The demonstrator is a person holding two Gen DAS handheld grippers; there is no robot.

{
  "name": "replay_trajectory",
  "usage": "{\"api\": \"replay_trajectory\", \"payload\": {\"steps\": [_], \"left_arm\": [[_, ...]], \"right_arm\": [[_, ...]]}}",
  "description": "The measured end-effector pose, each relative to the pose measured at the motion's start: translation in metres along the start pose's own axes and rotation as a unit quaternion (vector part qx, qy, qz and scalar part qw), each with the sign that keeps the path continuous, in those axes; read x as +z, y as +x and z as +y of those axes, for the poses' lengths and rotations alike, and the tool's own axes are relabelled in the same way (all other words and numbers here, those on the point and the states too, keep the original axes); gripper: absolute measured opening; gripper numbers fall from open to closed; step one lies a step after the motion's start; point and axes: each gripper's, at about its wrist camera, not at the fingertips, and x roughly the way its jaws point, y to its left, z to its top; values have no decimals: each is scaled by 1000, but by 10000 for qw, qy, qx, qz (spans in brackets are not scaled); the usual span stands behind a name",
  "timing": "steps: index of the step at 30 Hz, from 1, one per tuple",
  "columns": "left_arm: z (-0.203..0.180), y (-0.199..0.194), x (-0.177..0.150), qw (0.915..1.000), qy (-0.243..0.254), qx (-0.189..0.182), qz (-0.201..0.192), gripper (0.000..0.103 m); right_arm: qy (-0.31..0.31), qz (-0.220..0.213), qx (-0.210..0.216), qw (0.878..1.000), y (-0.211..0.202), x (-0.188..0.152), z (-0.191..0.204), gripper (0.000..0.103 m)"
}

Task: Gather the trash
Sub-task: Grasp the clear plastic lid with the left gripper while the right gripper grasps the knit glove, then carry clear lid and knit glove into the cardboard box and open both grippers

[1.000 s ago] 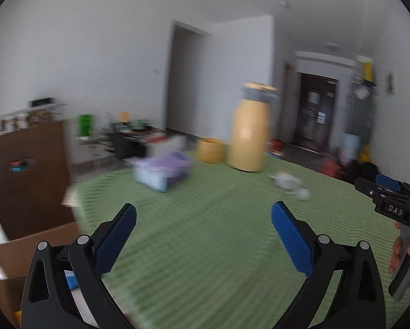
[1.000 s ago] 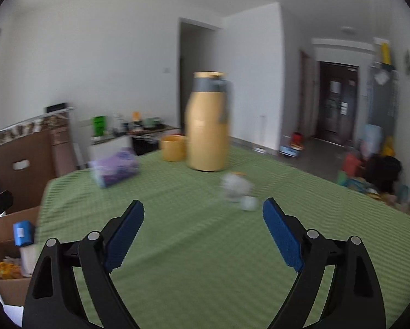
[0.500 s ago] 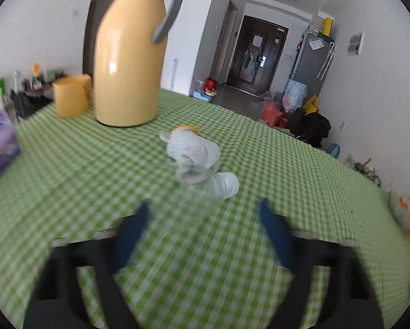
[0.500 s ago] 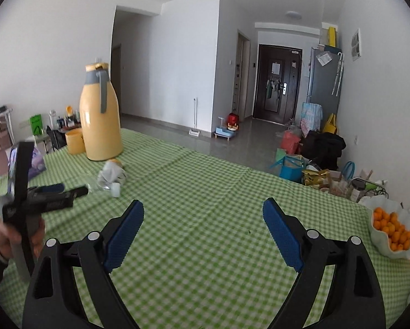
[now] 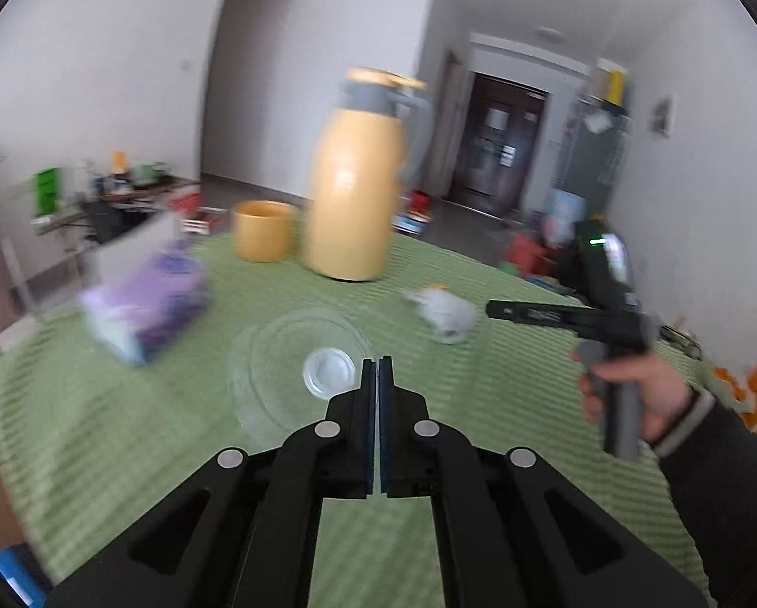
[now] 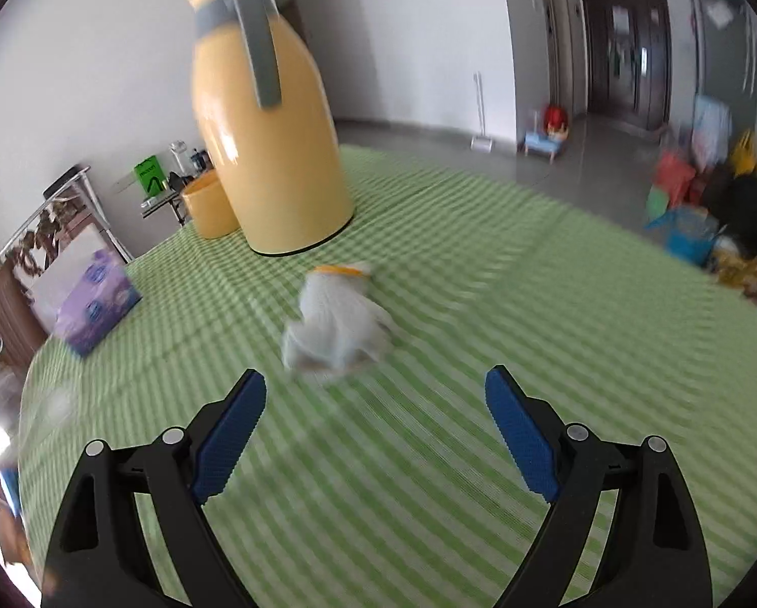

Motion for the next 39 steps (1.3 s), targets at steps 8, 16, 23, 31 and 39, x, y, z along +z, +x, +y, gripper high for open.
{"api": "replay_trajectory", "payload": {"steps": [8,16,23,31,39], "left_arm": [[38,-53,12,9988,-198,357,-258,0],[-7,-70,-5,9995,-154,-212,-167,0],[-57,-111,-20,9965,-112,-801,-214,0],[-91,-164,-28,9952,40,-897,-401,0],[-107,-202,-31,9929,169,-729,-929,0]], "right_arm": [[256,321,-117,9991,18,-1,16,26],[-257,-469,-1421,9884,-184,-123,-33,26],[240,-742,-1827,9801,-288,-192,-54,26],[343,-1111,-1753,9776,-337,-221,-39,26],[31,-1880,-1715,9671,-384,-235,-16,26]]}}
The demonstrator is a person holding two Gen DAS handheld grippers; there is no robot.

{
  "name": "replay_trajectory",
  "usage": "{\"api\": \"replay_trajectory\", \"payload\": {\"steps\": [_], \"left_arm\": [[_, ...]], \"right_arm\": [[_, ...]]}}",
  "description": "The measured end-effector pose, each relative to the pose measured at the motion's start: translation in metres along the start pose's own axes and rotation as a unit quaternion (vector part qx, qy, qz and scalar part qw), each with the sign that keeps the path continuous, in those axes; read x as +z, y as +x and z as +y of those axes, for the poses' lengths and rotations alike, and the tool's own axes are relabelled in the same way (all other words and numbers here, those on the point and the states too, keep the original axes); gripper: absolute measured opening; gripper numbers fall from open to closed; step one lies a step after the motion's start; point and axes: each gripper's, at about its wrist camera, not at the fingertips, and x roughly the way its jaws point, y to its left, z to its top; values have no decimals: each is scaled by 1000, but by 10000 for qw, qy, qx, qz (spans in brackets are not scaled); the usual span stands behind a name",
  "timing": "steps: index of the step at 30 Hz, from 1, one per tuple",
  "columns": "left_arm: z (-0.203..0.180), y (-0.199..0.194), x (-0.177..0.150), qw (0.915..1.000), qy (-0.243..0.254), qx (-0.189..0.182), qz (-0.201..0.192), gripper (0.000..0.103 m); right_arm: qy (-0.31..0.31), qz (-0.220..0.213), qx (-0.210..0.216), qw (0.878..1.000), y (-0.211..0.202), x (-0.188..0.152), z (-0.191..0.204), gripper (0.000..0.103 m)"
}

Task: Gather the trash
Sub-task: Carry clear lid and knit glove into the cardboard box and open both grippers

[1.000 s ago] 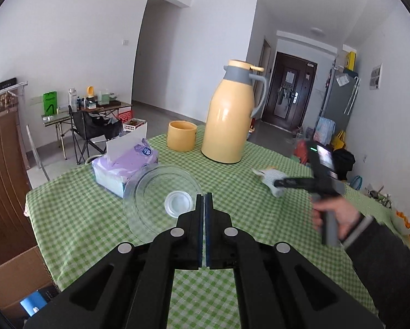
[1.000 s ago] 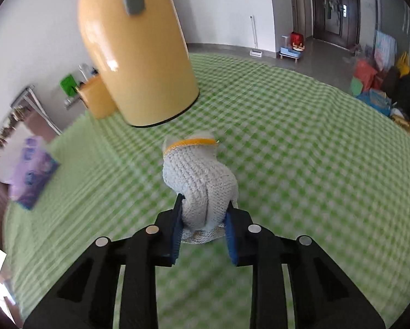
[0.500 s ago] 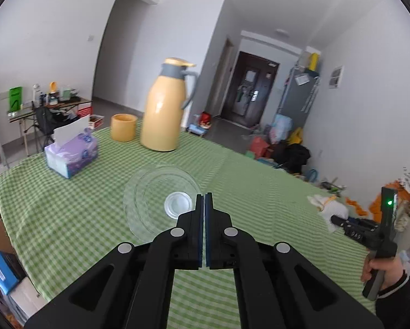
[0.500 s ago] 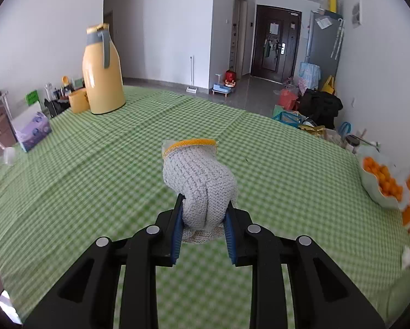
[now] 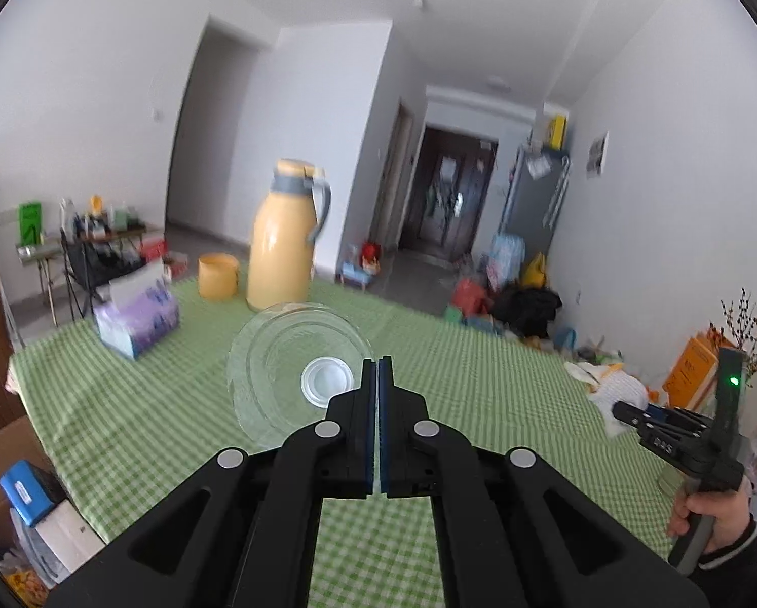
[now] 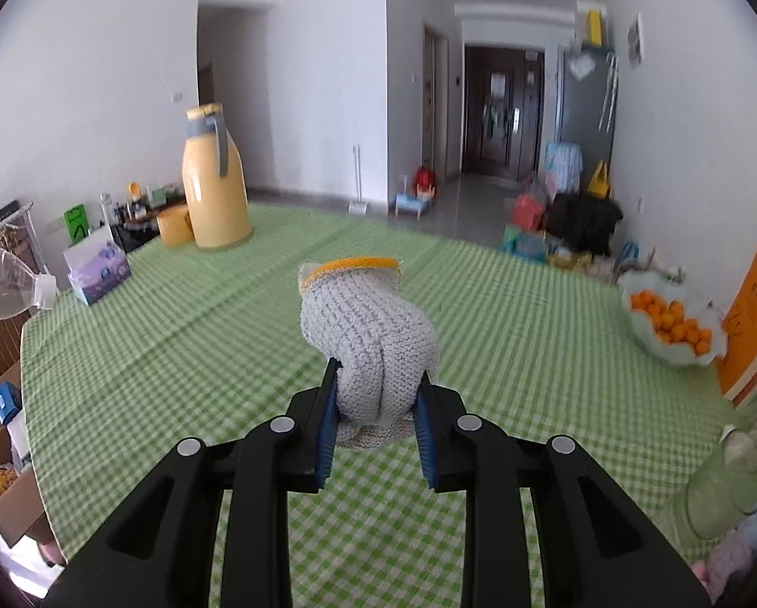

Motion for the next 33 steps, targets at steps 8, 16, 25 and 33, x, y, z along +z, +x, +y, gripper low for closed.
{"api": "replay_trajectory", "payload": {"steps": [8,16,25,33], "left_arm": [[-6,-57,21,9926,337,223,-1147,0],[15,-69,20,9934,122,463,-1042,0],[92,-132,10,9793,-164,1744,-1011,0],[211,-257,-25,9145,-914,3876,-718,0]], "right_arm": [[-438,-1259,190,9909,-48,21,29,27],[-505,-1064,358,9924,-37,21,50,27],[-945,-623,1555,9813,2,28,148,27],[-2012,42,3615,9104,15,0,356,27]]}}
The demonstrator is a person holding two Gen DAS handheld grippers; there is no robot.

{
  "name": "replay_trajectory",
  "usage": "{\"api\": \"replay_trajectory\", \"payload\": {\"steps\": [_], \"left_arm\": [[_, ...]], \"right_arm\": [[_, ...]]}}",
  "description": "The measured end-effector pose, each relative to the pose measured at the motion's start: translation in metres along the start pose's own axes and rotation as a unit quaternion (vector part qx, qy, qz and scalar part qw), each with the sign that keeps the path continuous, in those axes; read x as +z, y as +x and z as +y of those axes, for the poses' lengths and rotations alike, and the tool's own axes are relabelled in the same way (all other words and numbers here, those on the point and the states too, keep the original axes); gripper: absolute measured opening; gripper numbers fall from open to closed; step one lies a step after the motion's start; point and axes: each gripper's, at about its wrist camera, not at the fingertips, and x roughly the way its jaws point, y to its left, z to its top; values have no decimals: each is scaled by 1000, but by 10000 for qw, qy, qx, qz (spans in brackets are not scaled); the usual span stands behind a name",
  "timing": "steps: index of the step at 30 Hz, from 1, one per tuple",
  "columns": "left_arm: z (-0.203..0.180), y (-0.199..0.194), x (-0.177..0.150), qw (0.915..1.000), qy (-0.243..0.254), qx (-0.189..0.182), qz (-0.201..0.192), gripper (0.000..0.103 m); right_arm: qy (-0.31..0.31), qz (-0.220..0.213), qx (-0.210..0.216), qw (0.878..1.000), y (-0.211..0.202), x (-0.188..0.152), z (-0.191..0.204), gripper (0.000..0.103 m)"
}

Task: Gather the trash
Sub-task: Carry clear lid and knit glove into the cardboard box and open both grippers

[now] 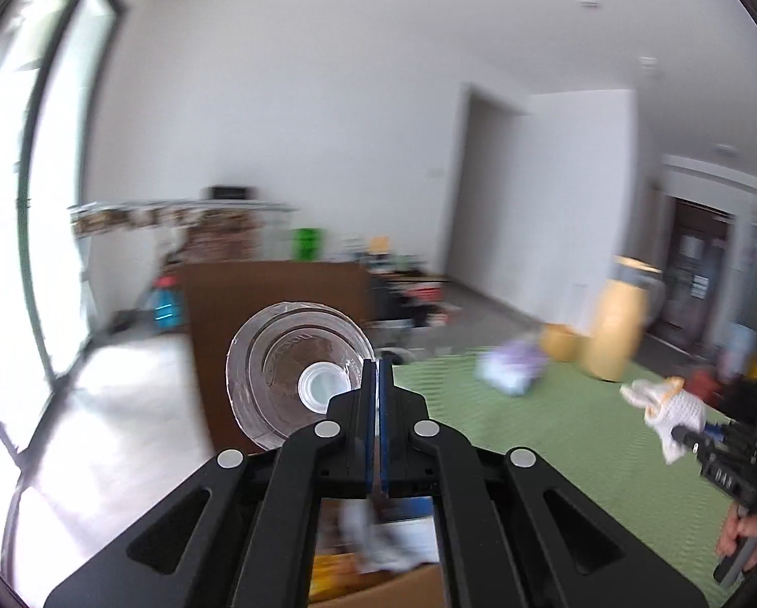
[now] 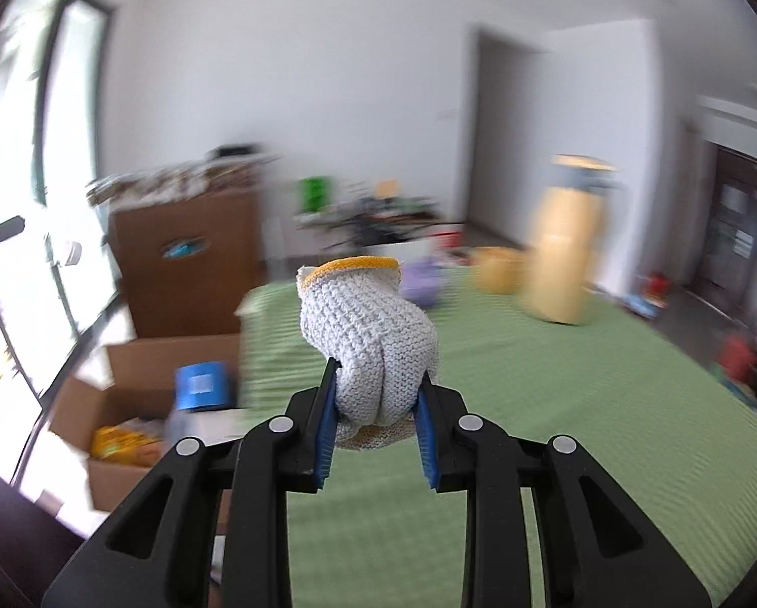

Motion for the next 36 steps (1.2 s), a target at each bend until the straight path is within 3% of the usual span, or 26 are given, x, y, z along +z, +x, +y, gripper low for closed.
{"api": "replay_trajectory", "payload": {"steps": [3,7,10,12,13,15,17,20,21,22,23,24,26,28,29,30,31,33,35,36], "left_arm": [[47,-5,-4,9986,-225,471,81,0],[72,3,-8,9974,-368,558,284,0],[80,32,-19,9952,-560,207,779,0],[86,64,-35,9888,-771,-117,1271,0],[89,89,-47,9805,-906,-283,1721,0],[90,128,-65,9676,-1110,-425,2226,0],[93,186,-93,9458,-1235,-515,2960,0],[100,257,-142,9135,-1292,-191,3854,0],[104,274,-157,9083,-1279,175,3979,0],[107,280,-168,9063,-1320,275,4005,0],[110,291,-181,8977,-1356,274,4182,5],[112,301,-195,8807,-1359,340,4524,23],[117,303,-203,8652,-1538,396,4756,43],[125,284,-193,8736,-1830,118,4507,46],[131,272,-185,8815,-1854,54,4343,53],[137,251,-169,8956,-1881,0,4031,63],[141,240,-161,9026,-1896,5,3865,67],[154,200,-134,9264,-1955,121,3216,71],[157,174,-119,9360,-1909,188,2952,71],[160,162,-114,9380,-1889,198,2901,71]], "right_arm": [[-281,194,659,9972,36,10,53,27],[-499,444,1113,9915,73,21,97,27],[-564,617,1187,9894,89,23,108,27],[-556,694,1215,9886,97,20,110,27],[-559,737,1202,9884,99,18,110,28],[-565,905,1156,9875,106,9,110,28],[-562,1063,1114,9865,111,3,112,28],[-550,1232,1095,9848,113,-5,117,28],[-552,1293,1088,9841,115,-7,120,28],[-580,1346,1110,9830,117,-9,122,28],[-609,1391,1117,9821,120,-10,124,28],[-656,1467,1115,9807,124,-12,128,28],[-758,1604,1166,9772,132,-14,135,29],[-899,1789,1267,9715,148,-14,146,30],[-945,1840,1303,9697,155,-13,150,30],[-996,1936,1365,9664,165,-12,158,30],[-1057,2052,1441,9623,178,-11,168,30],[-1213,2358,1512,9523,206,-12,186,30],[-1420,2633,1546,9416,235,-17,205,34],[-1529,2879,1571,9322,255,-23,218,41]]}}
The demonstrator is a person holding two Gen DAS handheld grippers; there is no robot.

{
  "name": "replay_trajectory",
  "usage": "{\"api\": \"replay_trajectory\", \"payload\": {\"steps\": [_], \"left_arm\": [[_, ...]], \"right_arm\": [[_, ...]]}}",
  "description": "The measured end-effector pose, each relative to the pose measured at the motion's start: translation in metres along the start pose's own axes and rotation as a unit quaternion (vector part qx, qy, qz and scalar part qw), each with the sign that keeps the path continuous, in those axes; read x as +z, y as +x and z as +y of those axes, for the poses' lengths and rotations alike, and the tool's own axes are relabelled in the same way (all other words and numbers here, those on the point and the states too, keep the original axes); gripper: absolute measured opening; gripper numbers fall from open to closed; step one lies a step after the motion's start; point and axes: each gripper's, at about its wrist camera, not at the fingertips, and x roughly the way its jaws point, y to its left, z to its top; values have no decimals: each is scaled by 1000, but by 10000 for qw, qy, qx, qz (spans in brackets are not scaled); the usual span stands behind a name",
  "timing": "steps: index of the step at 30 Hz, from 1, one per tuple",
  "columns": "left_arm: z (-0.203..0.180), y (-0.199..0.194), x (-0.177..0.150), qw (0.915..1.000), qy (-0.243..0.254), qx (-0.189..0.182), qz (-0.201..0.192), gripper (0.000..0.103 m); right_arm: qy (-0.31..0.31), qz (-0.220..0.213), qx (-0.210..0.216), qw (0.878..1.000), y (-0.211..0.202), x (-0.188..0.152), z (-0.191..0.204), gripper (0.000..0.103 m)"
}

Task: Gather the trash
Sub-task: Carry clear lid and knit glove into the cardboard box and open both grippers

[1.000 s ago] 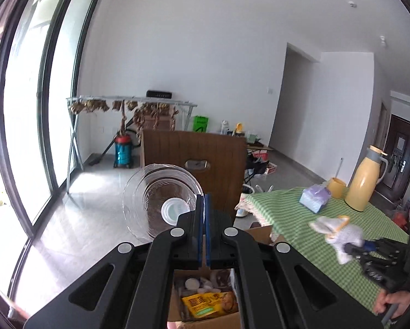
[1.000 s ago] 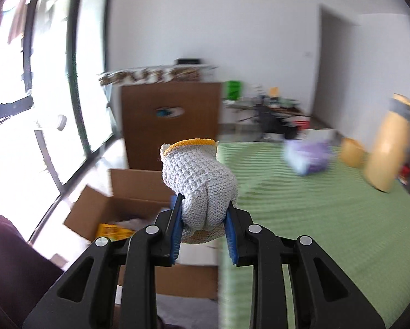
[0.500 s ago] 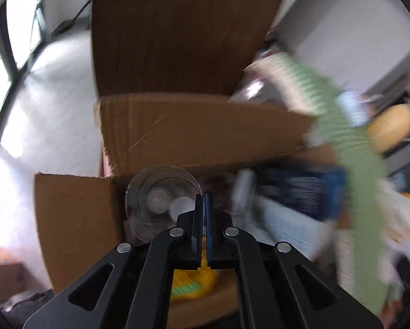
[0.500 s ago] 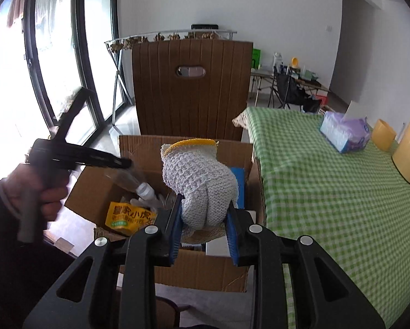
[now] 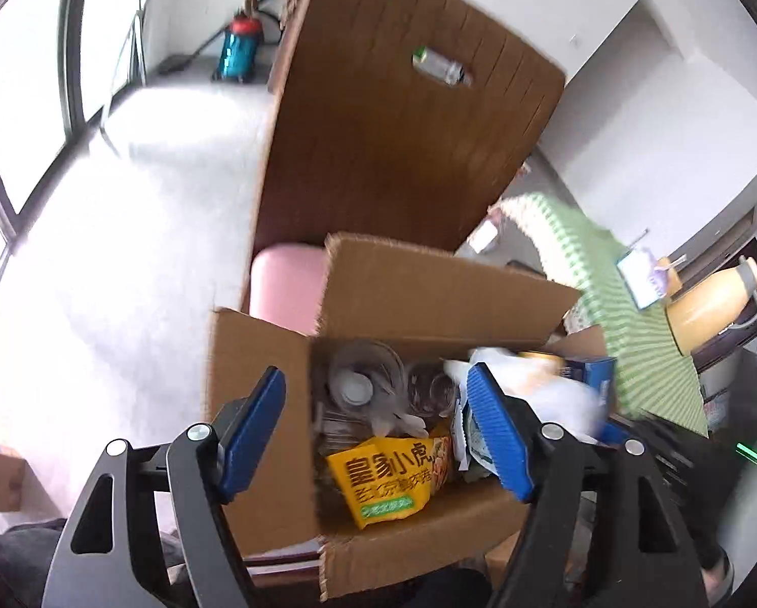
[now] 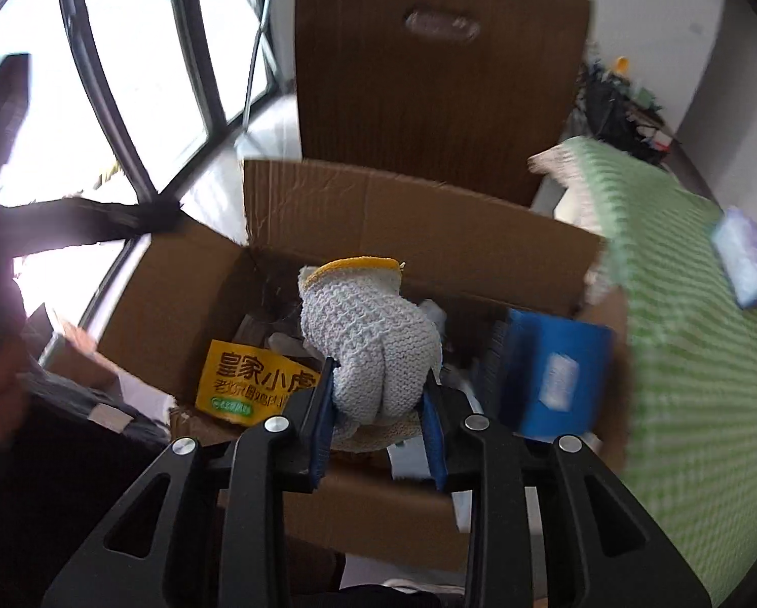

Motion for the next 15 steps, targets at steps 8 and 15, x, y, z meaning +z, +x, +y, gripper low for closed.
{"api": "replay_trajectory", "payload": {"steps": [8,15], "left_arm": [[-10,-30,-12,9993,298,214,-100,71],[-25,-28,-17,9990,430,32,-89,71]], "right_arm": [[414,221,166,9988,16,24,-5,73],[520,-180,-48,9985,-39,13,-24,73]]}}
